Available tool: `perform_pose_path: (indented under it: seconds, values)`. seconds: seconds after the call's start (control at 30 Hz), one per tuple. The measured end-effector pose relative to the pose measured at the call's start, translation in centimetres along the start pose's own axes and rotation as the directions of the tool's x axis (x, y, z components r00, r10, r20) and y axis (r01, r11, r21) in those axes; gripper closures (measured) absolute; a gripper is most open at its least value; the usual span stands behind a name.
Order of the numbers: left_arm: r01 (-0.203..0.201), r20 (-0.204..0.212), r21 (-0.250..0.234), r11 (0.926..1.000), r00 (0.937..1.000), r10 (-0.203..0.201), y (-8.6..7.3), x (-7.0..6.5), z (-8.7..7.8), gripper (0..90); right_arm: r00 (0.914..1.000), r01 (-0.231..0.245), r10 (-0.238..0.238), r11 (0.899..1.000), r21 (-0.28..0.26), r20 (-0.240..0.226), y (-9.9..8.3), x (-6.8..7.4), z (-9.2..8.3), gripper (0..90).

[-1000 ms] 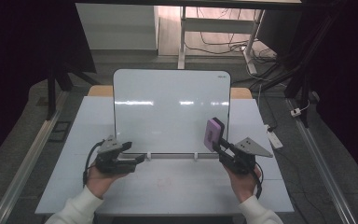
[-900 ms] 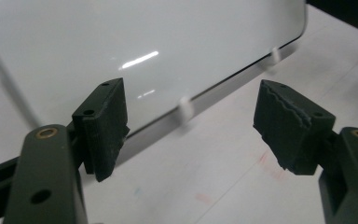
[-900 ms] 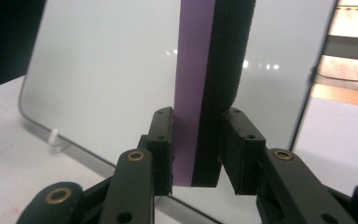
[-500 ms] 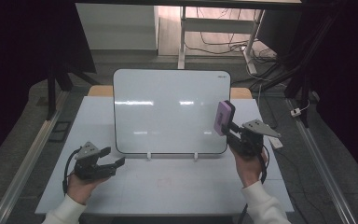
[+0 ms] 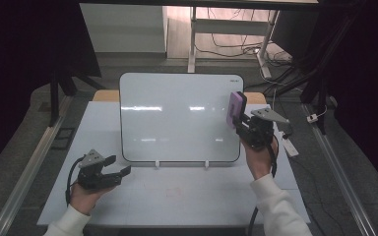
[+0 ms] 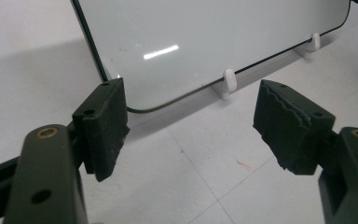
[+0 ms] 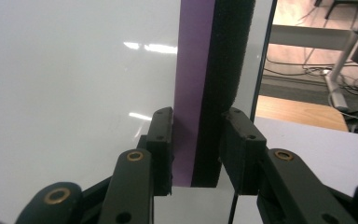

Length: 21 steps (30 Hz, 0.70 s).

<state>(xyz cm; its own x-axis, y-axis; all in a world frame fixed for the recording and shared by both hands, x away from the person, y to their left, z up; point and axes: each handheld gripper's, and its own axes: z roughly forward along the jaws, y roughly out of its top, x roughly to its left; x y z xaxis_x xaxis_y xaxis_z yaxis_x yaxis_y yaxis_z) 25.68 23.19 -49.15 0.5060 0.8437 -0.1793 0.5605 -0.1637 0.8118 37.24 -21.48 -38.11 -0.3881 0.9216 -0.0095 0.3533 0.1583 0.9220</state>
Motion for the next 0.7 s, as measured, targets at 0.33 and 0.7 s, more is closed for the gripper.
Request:
perform_pose_path:
  seconds: [0.33, 0.7]
  values:
    - [0.003, 0.002, -0.001, 1.0000, 1.0000, -0.003, -0.1, 0.2, -0.1, 27.1, 0.9991, 0.004, -0.006, 0.999, 0.040, 0.041, 2.3, 0.5, 1.9, 65.5]
    - [0.010, -0.002, -0.012, 0.9999, 1.0000, -0.010, -0.4, 0.4, -0.6, 27.1, 0.9974, 0.024, -0.026, 0.999, 0.022, 0.068, 3.2, 1.5, 3.3, 64.0]
